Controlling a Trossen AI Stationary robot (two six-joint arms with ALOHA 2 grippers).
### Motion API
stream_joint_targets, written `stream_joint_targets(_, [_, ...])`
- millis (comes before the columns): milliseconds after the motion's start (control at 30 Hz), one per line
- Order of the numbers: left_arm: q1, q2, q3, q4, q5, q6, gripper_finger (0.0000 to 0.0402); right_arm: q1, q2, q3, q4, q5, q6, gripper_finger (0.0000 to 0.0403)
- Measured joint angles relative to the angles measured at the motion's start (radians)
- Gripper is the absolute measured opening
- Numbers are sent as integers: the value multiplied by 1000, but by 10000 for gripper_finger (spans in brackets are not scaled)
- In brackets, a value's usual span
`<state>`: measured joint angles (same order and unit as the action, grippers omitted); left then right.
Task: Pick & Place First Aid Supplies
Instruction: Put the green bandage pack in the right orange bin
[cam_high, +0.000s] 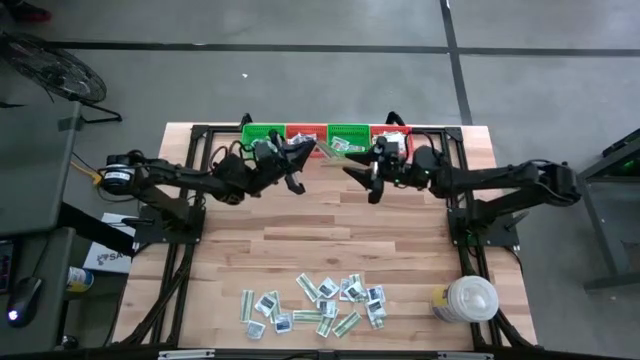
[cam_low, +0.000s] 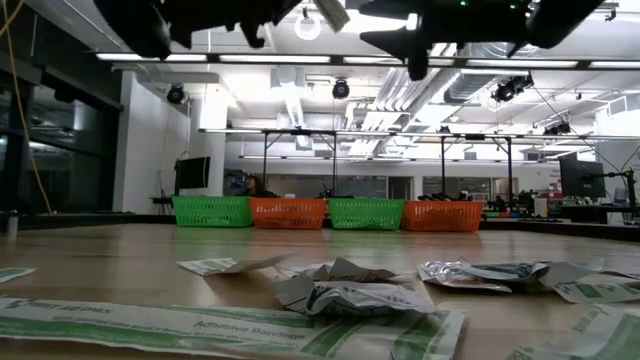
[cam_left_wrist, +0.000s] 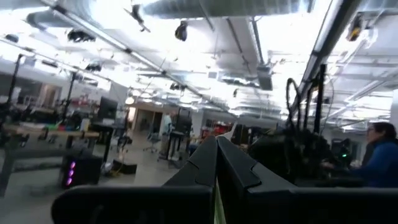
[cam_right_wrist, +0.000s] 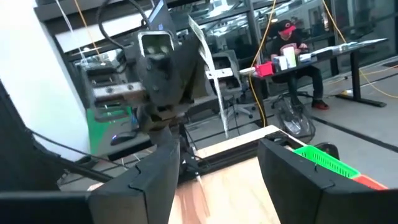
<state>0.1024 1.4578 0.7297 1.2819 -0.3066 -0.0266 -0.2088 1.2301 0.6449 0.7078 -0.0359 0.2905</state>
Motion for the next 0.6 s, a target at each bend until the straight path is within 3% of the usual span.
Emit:
stream_joint_targets(233, [18, -1, 82, -91, 71, 46, 0, -29, 76, 97, -1, -54, -23, 211])
stream_joint_targets(600, [16, -1, 88, -103, 84, 42, 0, -36, 79, 165, -84, -52, -85, 187])
